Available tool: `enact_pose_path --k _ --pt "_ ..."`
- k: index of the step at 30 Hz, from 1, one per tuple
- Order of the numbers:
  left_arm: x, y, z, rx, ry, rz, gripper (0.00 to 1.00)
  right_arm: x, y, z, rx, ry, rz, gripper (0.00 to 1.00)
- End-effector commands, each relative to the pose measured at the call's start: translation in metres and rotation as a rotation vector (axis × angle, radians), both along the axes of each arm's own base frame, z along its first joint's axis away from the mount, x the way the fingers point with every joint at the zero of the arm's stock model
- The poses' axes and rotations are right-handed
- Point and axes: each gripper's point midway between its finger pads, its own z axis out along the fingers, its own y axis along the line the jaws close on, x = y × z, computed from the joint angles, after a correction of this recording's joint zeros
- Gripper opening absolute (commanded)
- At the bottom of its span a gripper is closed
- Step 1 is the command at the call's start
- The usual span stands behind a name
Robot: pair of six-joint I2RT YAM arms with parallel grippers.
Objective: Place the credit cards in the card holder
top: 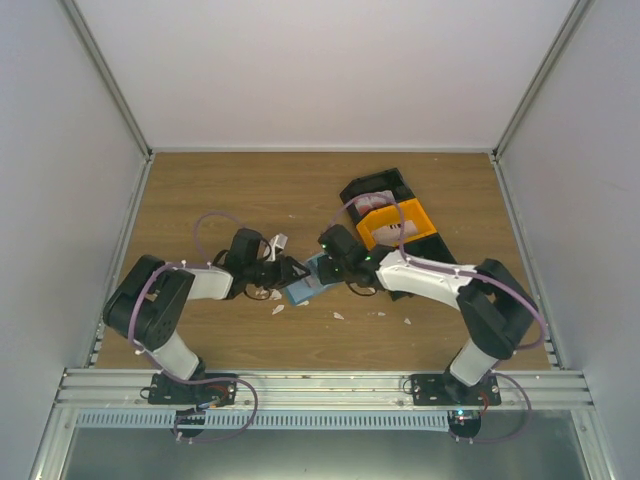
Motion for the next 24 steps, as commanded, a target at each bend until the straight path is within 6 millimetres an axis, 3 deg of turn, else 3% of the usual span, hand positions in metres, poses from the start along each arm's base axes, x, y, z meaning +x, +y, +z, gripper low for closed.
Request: enact_pose_path --k 1,9,14,19,21,24 --pt "0.015 -0.018 0.015 -0.029 -0.074 -0.042 0.39 0.013 -0.036 0.019 -0.004 -0.072 -0.133 0.14" --pt "0.035 -0.043 0.023 -0.065 -0.083 -0.050 0.52 0.018 -0.091 0.045 -0.013 -0.126 -0.222 0.23" --pt "0.035 -0.032 0.036 -0.033 -0.142 0.002 0.60 0.013 -0.137 0.049 -0.098 -0.090 -0.274 0.39" --pt "0.028 -0.024 0.045 -0.021 -0.180 0.030 0.66 0.006 -0.177 0.045 -0.151 -0.043 -0.341 0.46" --pt "0.025 -0.024 0.043 -0.015 -0.178 0.029 0.65 0.005 -0.186 0.046 -0.144 -0.039 -0.350 0.47" --pt "0.023 -0.026 0.036 -0.011 -0.159 0.014 0.57 0.003 -0.181 0.043 -0.127 -0.031 -0.269 0.53"
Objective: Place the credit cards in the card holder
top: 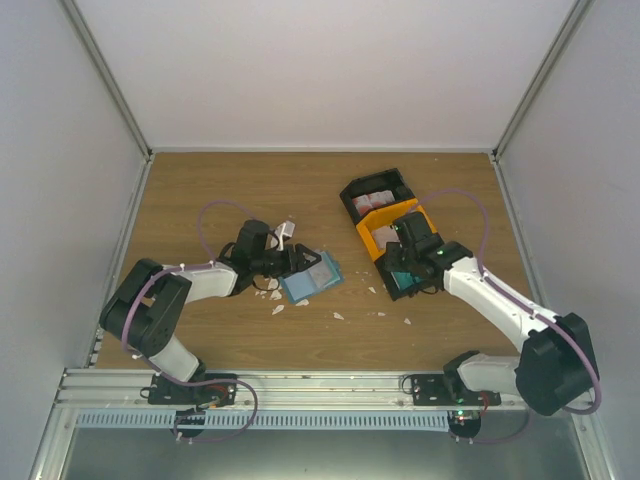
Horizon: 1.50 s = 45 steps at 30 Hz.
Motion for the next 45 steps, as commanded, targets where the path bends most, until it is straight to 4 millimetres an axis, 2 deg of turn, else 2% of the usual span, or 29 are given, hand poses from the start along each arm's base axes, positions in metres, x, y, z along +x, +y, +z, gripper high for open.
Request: enact_pose_path --k 1,5,11,20,23,27,33,45 --pt "-0.002 -0.003 -0.006 0.007 -0.024 -0.007 0.54 -0.011 0.000 -0.010 -0.014 0.050 0.109 0.55" --pt "-0.002 -0.013 -0.012 0.004 -0.008 -0.049 0.46 -0.009 0.001 -0.029 -0.042 0.098 0.127 0.56" --pt "0.005 -0.036 -0.021 0.053 -0.002 -0.111 0.43 -0.001 0.001 -0.053 -0.050 0.135 0.132 0.56" --pt "0.018 -0.042 -0.062 0.158 0.100 -0.087 0.40 -0.001 0.017 -0.060 0.045 0.149 0.180 0.56" --pt "0.017 -0.044 -0.059 0.154 0.091 -0.095 0.40 -0.003 0.018 -0.063 0.057 0.159 0.187 0.55" --pt "0.017 -0.048 -0.045 0.129 0.057 -0.115 0.41 -0.005 0.018 -0.068 0.052 0.171 0.190 0.54" --pt "0.015 -0.051 -0.030 0.113 0.033 -0.129 0.42 -0.009 0.027 -0.058 0.108 0.164 0.226 0.51" --pt "0.016 -0.048 -0.038 0.137 0.037 -0.106 0.41 -0.010 0.019 -0.052 0.087 0.151 0.185 0.40"
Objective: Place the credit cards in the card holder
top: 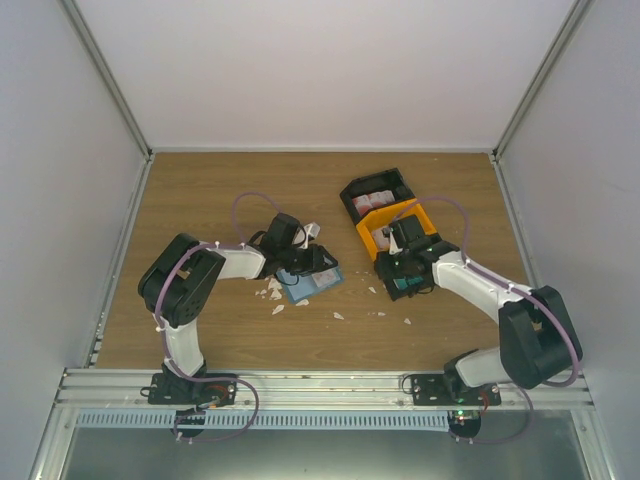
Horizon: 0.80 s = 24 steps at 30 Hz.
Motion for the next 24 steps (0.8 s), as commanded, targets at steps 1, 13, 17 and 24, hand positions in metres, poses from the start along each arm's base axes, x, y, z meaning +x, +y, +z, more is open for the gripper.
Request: enact_pose_path --k 1,13,17,24 --pt "0.002 -0.001 0.008 0.002 -0.042 0.000 0.41 -0.002 -0.008 0.002 -0.015 -0.002 -0.027 0.38" --pt "0.002 0.000 0.010 0.000 -0.045 0.002 0.41 0.000 -0.025 -0.005 -0.109 -0.018 -0.058 0.51" --pt "0.002 -0.001 0.011 -0.004 -0.047 0.002 0.41 -0.005 -0.027 -0.021 -0.132 0.023 -0.040 0.53" --pt "0.001 -0.001 0.009 -0.002 -0.043 0.000 0.41 -0.010 -0.013 -0.027 -0.074 0.050 0.011 0.50"
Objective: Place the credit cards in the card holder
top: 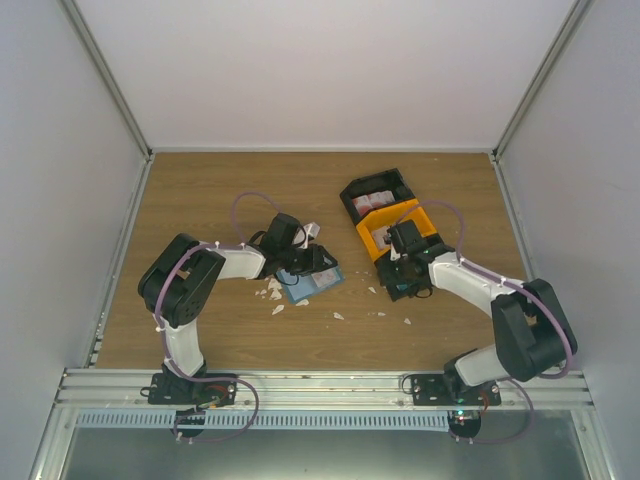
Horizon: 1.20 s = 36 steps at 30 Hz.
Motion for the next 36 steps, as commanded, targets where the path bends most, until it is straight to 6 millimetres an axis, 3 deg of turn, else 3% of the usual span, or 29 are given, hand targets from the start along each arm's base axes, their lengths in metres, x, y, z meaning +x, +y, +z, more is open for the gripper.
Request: enact_pose_path --k 1,11,36 --pt "0.000 -0.002 0.010 -0.007 -0.040 -0.007 0.41 -0.003 0.007 -0.002 0.040 0.013 0.038 0.50" --pt "0.001 -0.002 0.010 -0.007 -0.041 -0.005 0.41 -0.003 0.015 0.016 0.088 -0.009 0.058 0.36" --pt "0.001 -0.002 0.010 -0.004 -0.038 -0.005 0.41 -0.004 0.011 0.021 0.083 -0.016 0.043 0.24"
